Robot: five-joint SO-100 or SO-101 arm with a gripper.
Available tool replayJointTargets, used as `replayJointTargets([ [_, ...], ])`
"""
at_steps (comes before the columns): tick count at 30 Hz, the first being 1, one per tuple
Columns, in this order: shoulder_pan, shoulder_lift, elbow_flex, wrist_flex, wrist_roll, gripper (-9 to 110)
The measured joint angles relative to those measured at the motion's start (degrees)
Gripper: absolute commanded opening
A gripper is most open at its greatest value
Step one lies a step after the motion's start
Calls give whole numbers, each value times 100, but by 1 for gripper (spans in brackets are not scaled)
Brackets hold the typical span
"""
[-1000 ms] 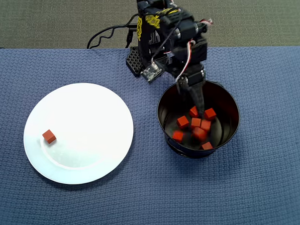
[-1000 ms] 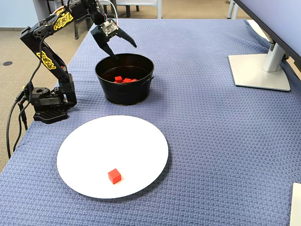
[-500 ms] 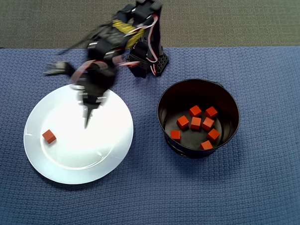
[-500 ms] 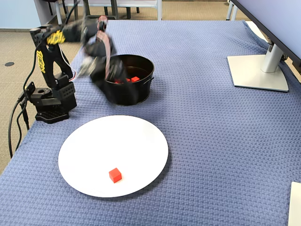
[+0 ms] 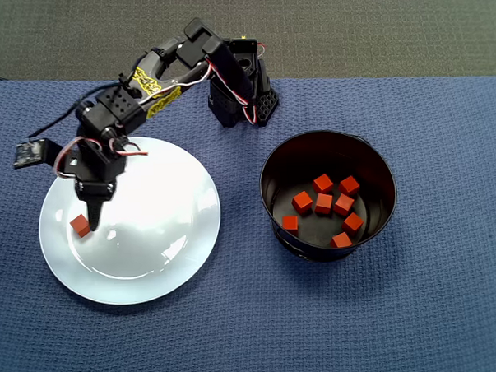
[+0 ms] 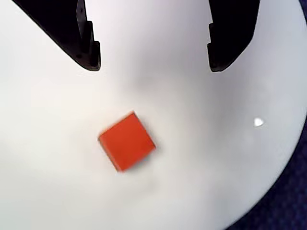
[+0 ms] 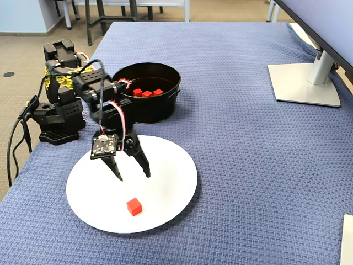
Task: Pick up the red cubes from the white plate and place them in the black recipient
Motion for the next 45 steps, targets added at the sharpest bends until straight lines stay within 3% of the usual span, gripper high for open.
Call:
replayJointTargets([
  [6,264,0,1380,-2215,-2118,24],
  [10,316,0,2074,-3270,-2707,24],
  [29,237,237,2610,-3533,-2751,23],
  [45,62,-35,2610,-3674,-2646,14],
])
